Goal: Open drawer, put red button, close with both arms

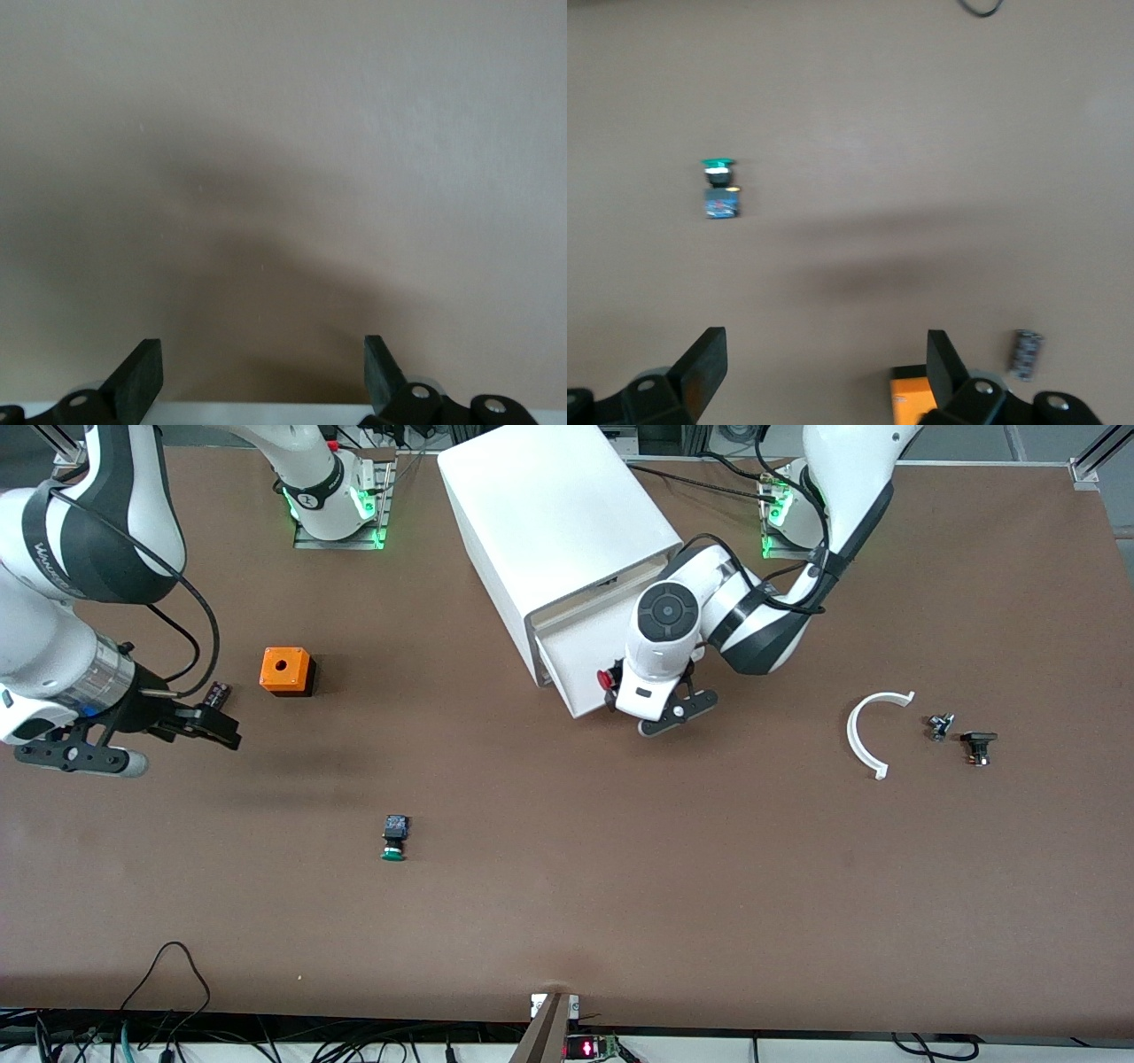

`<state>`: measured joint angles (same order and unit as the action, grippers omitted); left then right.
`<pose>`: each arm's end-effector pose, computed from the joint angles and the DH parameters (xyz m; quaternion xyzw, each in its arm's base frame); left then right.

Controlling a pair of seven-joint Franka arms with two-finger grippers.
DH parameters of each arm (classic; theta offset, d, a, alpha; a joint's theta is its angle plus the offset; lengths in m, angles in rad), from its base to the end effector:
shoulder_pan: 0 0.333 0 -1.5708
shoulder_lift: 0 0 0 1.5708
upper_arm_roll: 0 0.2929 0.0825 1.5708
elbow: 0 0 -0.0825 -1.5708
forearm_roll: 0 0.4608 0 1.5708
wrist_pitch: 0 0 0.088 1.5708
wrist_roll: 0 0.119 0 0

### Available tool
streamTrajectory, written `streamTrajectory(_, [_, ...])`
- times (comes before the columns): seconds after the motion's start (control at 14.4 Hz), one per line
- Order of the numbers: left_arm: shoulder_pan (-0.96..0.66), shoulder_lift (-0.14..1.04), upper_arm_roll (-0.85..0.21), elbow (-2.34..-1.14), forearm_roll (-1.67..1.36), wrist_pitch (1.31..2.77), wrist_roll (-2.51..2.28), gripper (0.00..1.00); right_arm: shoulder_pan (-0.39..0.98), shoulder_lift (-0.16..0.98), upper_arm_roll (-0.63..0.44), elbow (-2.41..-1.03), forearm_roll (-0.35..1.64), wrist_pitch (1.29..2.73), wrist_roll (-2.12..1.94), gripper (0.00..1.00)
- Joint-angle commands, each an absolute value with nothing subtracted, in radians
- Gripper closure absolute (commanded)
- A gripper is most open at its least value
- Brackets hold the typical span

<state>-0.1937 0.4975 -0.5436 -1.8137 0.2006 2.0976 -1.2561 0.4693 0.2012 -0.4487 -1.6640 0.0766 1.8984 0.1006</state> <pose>0.5148 -0.4427 0.2100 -0.9726 -0.2187 0.0724 0.0321 0.6934 0.0361 0.4455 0.9985 -0.0462 0.0272 0.0051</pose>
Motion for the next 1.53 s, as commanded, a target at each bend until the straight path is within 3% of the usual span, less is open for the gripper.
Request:
streamTrajectory(0.0, [-0.179,0.474,-0.607,-1.862,0.213,2.091,-1.269,0.00,0.485,0.127,-0.442,-1.694,0.014,1.858,0.084,0.00])
streamTrajectory(0.56, [-0.196,0.483,-0.690,-1.861,0.095,2.011,-1.269,0.00,0.467,0.051,-0.417,-1.680,0.006,1.789,0.084,0.00])
streamTrajectory(0.76, [-0.198,0.491,-0.695,-1.861,0.083,2.011,-1.269,0.00,0.235,0.034,-0.160,-1.680,0.002,1.783,0.098,0.00])
streamTrajectory(1.11, [-0.210,0.491,-0.696,-1.861,0.058,2.011,-1.267,0.00,0.007,0.011,0.070,-1.680,-0.005,1.772,0.097,0.00])
streamTrajectory(1.46, [-0.200,0.485,-0.693,-1.832,0.066,1.973,-1.224,0.00,0.002,-0.011,0.069,-1.677,-0.005,1.735,0.090,0.00])
